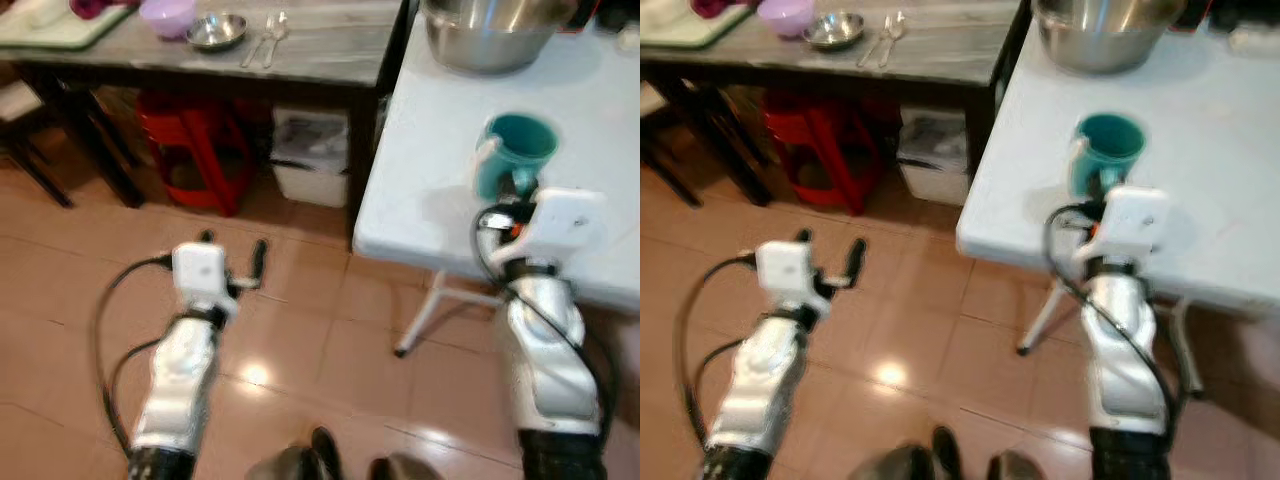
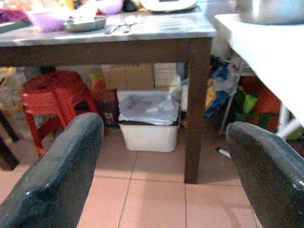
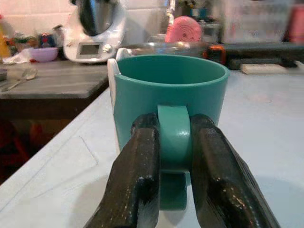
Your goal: Setting the table
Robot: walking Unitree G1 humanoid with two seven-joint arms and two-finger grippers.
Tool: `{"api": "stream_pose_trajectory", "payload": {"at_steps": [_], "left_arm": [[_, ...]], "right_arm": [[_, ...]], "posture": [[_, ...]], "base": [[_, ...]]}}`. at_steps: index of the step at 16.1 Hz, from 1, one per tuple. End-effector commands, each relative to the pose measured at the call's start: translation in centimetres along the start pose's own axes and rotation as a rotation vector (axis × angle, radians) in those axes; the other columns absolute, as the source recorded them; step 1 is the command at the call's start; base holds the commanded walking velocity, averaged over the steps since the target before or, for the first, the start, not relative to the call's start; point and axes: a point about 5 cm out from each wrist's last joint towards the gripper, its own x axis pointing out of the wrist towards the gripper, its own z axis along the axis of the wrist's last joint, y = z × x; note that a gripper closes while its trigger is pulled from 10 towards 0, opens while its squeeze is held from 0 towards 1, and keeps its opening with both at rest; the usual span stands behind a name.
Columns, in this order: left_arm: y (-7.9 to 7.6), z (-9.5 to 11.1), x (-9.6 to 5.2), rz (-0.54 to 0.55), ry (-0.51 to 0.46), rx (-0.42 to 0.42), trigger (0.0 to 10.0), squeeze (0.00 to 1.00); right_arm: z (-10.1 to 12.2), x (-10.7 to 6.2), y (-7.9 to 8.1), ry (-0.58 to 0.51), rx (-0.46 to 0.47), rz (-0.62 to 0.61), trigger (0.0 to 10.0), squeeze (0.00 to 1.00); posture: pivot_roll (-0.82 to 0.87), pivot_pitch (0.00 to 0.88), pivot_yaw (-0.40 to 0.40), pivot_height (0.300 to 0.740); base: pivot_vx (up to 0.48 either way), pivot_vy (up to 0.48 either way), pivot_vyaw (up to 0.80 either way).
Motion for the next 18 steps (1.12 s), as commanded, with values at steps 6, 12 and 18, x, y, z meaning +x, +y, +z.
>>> {"api": "stream_pose_trajectory", "payload": {"at_steps": [6,12,18], "left_arm": [[0.19,0.08,0.17,0.006,-0.005,0.014,10.0,0.0],[-0.13,-0.09,0.19,0.003,-0.001,0.014,10.0,0.0],[-0.46,-0.05,0.39,0.0,-0.002,0.014,10.0,0.0]], "right_arm": [[0.19,-0.06,0.22,-0.015,-0.001,0.007,10.0,0.0],[0.16,0.04,0.34,-0.017,0.001,0.009,10.0,0.0],[0.25,0.19,0.4,-0.028,-0.028,0.013,10.0,0.0]], "posture": [[-0.12,0.179,0.115,0.74],[-0.12,0.176,0.114,0.74],[-0.12,0.177,0.116,0.74]], "base": [[0.0,0.432,-0.74],[0.0,0.43,-0.68],[0.0,0.428,-0.18]]}}
